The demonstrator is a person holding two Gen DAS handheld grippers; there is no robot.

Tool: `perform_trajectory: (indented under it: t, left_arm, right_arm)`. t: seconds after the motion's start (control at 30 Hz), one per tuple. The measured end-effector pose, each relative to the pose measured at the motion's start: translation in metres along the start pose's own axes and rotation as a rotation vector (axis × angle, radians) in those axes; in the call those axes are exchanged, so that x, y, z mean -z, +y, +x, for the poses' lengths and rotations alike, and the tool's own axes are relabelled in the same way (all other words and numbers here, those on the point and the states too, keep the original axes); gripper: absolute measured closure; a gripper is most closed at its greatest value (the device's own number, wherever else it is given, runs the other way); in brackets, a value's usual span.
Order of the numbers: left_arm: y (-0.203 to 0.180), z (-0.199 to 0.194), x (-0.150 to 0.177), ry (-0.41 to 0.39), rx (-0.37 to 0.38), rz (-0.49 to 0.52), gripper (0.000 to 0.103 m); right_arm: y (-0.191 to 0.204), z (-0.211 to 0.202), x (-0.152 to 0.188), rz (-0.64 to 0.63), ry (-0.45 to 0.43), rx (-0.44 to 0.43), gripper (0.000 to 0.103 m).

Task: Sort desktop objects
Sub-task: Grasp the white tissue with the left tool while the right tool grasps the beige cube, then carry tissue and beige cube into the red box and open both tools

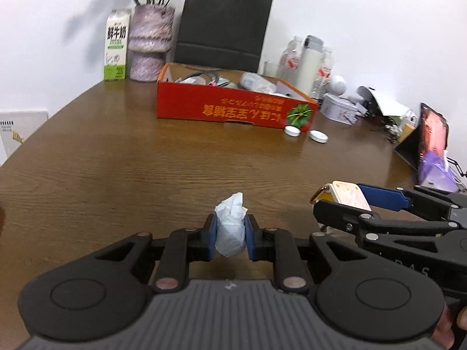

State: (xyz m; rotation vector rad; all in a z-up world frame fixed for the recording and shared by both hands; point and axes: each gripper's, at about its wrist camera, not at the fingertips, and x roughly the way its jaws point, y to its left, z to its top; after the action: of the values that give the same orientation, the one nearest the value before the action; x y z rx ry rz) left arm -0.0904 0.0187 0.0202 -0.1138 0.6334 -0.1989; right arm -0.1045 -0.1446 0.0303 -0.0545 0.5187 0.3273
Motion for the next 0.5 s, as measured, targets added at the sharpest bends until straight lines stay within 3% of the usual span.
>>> perform_trajectory:
  t: [0.27,0.37,0.5]
  left_arm:
    - [-0.004,-0.023,-0.021,-0.082,0.067,-0.005,0.083]
    - [0.01,-0.013,-0.048,-0.117,0.112,-0.029,0.083]
    - [0.033,0.021,-0.103,-0.134,0.085,-0.043,0.083]
  right_arm:
    - [-0.016,-0.036,-0.011,0.033,-0.055,0.005,0.047]
    - [-0.033,-0.032,-0.037,0.047,-0.075,-0.007,0.047]
    - [-0.057,-0.008,-0.095,0.049,-0.106,-0.017,0.047]
